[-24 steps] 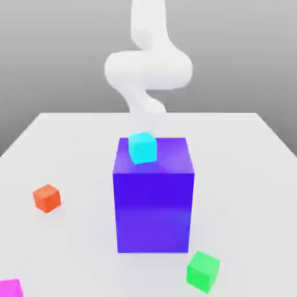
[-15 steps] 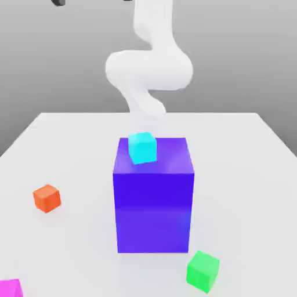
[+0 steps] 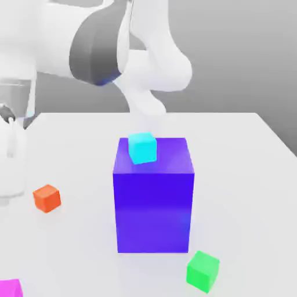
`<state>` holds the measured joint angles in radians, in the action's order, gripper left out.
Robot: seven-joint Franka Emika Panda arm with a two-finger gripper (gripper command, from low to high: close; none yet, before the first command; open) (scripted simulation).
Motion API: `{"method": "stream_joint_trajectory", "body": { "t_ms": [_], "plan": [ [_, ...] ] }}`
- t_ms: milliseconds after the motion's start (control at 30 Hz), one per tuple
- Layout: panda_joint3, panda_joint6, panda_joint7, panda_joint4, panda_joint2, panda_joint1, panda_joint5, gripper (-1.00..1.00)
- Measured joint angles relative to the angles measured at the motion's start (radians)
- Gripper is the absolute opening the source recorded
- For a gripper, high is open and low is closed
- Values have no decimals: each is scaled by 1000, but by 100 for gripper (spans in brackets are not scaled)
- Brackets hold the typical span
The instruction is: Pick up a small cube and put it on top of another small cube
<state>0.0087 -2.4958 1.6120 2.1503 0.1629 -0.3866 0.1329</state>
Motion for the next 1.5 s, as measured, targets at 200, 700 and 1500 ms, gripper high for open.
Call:
{"method": "stream_joint_trajectory", "body": {
  "t_ms": [200, 700, 1500],
  "plan": [
    [-29, -51, 101, -31, 207, -47, -90, 0],
    [-27, -163, 135, -73, 417, -82, -156, -100],
    [286, -264, -2, 354, 109, 300, 78, 100]
  ]
}}
